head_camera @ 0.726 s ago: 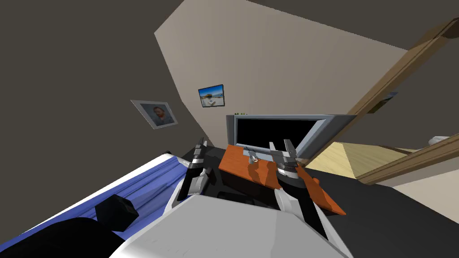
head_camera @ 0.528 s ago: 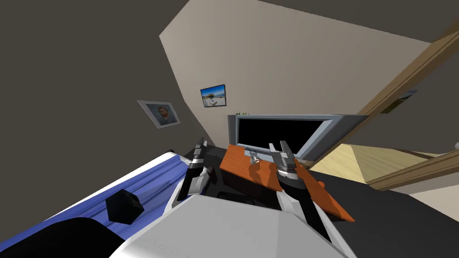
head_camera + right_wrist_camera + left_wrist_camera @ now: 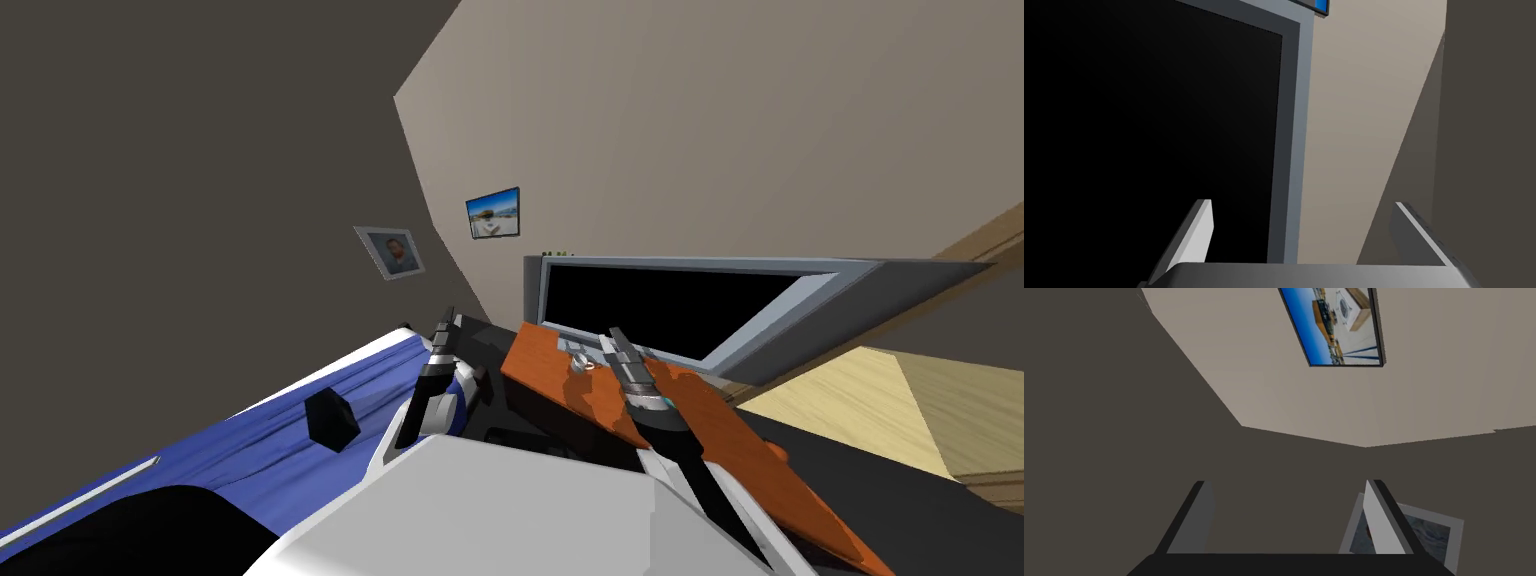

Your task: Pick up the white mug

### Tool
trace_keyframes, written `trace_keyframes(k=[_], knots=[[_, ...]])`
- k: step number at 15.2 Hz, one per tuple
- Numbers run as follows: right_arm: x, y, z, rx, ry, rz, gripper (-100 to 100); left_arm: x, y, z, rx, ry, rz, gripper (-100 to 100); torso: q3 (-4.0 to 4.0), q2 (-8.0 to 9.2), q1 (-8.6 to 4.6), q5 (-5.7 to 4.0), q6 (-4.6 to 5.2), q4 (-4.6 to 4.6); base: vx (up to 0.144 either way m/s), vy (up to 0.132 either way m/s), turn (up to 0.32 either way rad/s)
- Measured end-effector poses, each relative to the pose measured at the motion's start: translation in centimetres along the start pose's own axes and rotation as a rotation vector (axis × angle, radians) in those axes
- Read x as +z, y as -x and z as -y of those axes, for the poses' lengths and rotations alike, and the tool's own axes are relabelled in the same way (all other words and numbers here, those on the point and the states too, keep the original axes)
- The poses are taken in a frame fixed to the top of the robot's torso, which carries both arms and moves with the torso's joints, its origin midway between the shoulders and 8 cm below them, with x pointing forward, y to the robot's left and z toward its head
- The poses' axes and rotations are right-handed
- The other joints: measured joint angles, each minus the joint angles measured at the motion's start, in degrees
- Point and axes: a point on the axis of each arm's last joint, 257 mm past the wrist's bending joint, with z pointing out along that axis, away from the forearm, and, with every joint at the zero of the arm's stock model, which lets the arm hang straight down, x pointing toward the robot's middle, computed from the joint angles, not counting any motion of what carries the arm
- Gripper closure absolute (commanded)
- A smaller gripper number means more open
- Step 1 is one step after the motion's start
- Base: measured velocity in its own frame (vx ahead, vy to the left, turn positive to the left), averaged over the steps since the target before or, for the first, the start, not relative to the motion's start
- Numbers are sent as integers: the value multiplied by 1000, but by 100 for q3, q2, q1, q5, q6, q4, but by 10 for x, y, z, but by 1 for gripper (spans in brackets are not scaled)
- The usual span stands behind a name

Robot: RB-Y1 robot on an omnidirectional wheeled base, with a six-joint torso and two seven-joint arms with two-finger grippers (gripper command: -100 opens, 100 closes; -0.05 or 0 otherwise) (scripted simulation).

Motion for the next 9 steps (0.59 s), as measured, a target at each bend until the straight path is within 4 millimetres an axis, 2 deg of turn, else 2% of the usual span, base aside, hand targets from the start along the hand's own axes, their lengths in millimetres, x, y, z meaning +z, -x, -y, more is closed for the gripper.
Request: trace_keyframes(k=[4,7,9], knots=[[-25,-1,42,-84,-114,-79,-100,0,0,0,0,0,0,0,2,3,-3,0,-2,1,-19,30,302],[-50,1,74,-148,-206,-138,-100,0,0,0,0,0,0,0,1,2,-5,-1,-1,1,-12,24,211],[-65,8,93,-191,-264,-177,-100,0,0,0,0,0,0,0,2,3,-7,-1,-4,1,-18,25,318]])
